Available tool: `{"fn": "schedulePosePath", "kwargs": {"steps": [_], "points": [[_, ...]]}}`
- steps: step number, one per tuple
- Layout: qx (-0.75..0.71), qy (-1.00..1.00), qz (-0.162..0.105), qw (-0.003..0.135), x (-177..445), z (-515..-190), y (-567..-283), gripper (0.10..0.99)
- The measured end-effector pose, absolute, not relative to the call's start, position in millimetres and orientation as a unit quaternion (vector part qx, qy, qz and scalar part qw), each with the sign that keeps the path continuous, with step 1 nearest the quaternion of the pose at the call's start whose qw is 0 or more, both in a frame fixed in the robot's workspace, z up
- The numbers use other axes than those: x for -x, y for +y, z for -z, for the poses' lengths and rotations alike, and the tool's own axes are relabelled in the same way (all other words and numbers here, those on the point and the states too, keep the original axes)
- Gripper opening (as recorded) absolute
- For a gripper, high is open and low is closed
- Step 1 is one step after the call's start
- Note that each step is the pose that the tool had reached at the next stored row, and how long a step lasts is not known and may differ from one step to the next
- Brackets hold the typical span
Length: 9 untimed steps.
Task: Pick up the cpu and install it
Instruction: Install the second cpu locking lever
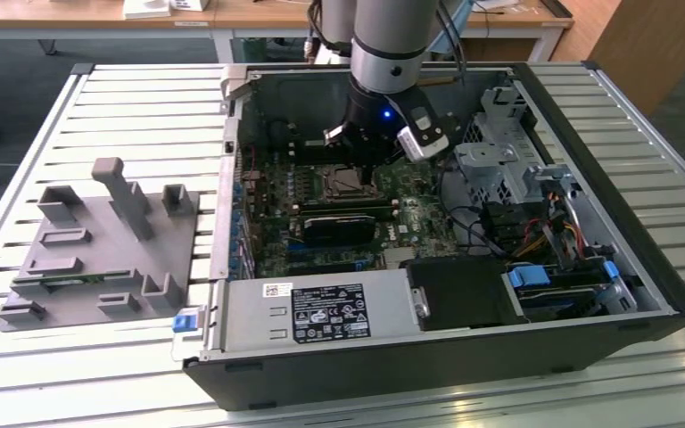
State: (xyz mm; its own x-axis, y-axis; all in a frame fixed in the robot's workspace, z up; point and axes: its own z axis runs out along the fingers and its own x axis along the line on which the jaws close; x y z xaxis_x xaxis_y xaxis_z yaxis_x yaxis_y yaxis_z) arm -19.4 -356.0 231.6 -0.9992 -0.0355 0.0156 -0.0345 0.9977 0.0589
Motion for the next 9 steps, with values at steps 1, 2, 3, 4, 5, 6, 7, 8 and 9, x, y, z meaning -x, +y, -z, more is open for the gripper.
{"fn": "schedulePosePath", "kwargs": {"steps": [1, 2, 3, 4, 5, 6, 7, 8, 9], "points": [[-0.018, -0.999, 0.029, 0.008, 19.4, -231.6, -356.0, 0.106], [-0.018, -0.999, 0.029, 0.009, 19.4, -231.6, -356.0, 0.106], [-0.018, -0.999, 0.029, 0.009, 19.3, -231.6, -356.0, 0.106], [-0.018, -0.999, 0.029, 0.011, 19.3, -231.8, -356.1, 0.106], [-0.017, -0.999, 0.029, 0.012, 19.3, -231.9, -356.1, 0.106], [-0.017, -0.999, 0.029, 0.013, 19.4, -232.0, -356.5, 0.106], [-0.017, -0.999, 0.029, 0.014, 19.5, -232.0, -357.0, 0.106], [-0.016, -0.999, 0.029, 0.014, 27.0, -231.0, -359.4, 0.106], [-0.016, -0.999, 0.029, 0.014, 27.5, -230.7, -362.5, 0.106]]}}
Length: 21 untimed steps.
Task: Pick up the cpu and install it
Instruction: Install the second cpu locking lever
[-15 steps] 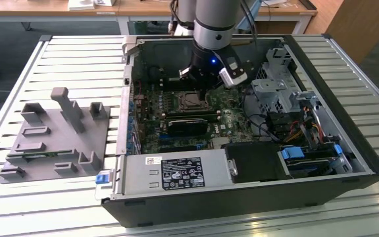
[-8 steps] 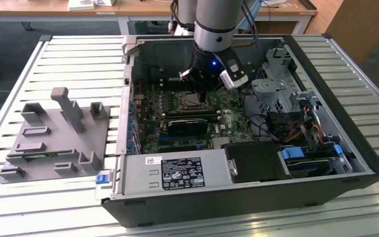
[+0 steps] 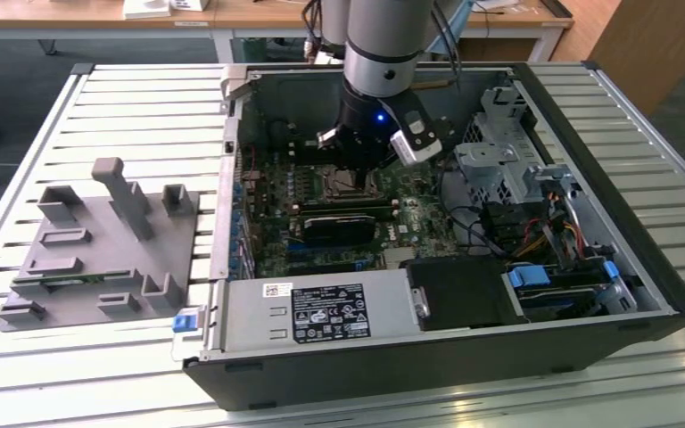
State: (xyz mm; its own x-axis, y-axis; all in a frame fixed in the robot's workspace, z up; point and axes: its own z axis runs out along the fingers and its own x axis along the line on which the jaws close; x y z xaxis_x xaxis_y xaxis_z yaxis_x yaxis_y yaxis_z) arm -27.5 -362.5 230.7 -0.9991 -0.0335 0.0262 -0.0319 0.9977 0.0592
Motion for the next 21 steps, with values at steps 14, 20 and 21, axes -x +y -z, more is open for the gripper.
{"fn": "schedulePosePath", "kwargs": {"steps": [14, 20, 21], "points": [[-0.016, -0.999, 0.031, 0.013, 56.0, -222.5, -366.7, 0.106], [-0.016, -0.999, 0.036, 0.013, 56.5, -214.1, -367.8, 0.106], [-0.016, -0.999, 0.039, 0.013, 57.1, -214.0, -369.2, 0.106]]}}
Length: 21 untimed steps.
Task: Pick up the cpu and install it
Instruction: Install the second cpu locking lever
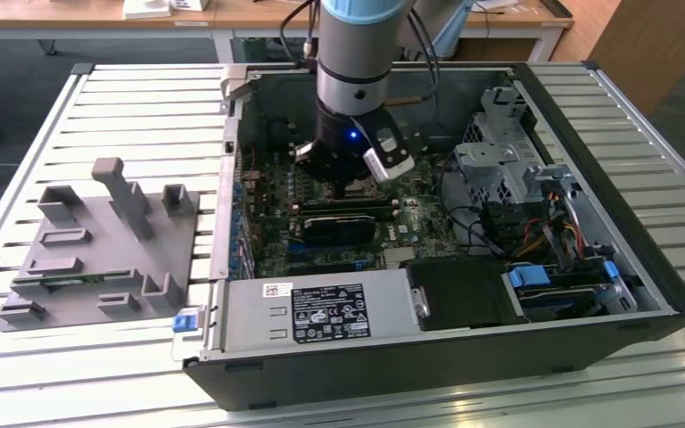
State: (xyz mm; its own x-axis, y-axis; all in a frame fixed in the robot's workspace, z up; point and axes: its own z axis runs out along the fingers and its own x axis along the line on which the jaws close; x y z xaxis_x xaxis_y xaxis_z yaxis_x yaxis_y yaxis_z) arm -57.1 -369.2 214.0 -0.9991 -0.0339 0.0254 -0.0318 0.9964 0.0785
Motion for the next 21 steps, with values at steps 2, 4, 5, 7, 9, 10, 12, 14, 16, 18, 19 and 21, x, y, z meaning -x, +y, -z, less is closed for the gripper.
{"fn": "schedulePosePath", "kwargs": {"steps": [2, 4, 5, 7, 9, 10, 12, 14, 16, 18, 19, 21], "points": [[-0.017, -0.999, 0.045, 0.013, 58.0, -213.9, -372.6, 0.106], [-0.017, -0.999, 0.049, 0.013, 58.3, -213.9, -375.9, 0.106], [-0.017, -0.998, 0.052, 0.013, 58.5, -213.9, -377.3, 0.106], [-0.017, -0.998, 0.060, 0.013, 59.5, -213.8, -380.2, 0.106], [-0.017, -0.997, 0.071, 0.013, 60.1, -213.8, -383.1, 0.106], [-0.017, -0.997, 0.076, 0.012, 60.9, -213.7, -384.0, 0.106], [-0.017, -0.996, 0.083, 0.011, 63.2, -213.6, -386.1, 0.106], [-0.017, -0.996, 0.085, 0.010, 64.6, -212.4, -388.3, 0.106], [-0.017, -0.996, 0.086, 0.009, 65.9, -210.9, -389.2, 0.106], [-0.017, -0.996, 0.088, 0.008, 66.6, -209.6, -389.6, 0.106], [-0.018, -0.996, 0.089, 0.007, 66.9, -208.7, -389.6, 0.106], [-0.018, -0.996, 0.090, 0.005, 67.3, -206.9, -389.7, 0.106]]}}
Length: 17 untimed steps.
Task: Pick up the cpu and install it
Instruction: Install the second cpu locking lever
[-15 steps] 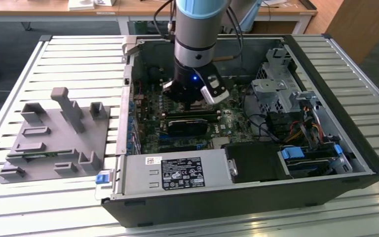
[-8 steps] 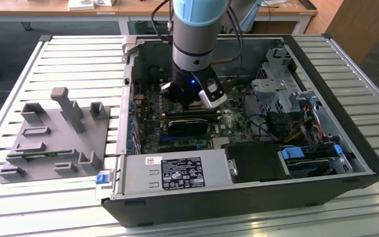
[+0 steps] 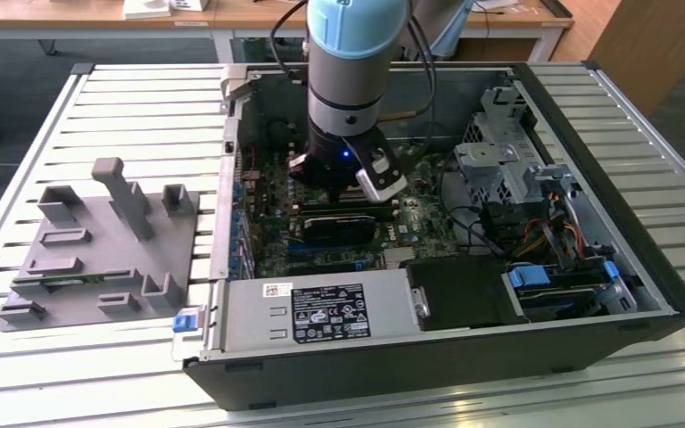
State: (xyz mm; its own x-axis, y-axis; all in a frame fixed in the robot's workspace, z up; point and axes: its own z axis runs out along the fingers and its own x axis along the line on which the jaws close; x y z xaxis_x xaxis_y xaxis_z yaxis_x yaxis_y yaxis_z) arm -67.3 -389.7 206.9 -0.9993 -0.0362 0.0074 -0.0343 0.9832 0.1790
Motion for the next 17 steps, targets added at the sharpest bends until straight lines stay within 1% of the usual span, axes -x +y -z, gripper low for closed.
{"fn": "schedulePosePath", "kwargs": {"steps": [13, 17], "points": [[-0.018, -0.995, 0.099, 0.003, 70.4, -203.2, -392.5, 0.106], [-0.018, -0.994, 0.111, 0.001, 76.3, -202.6, -395.0, 0.106]]}}
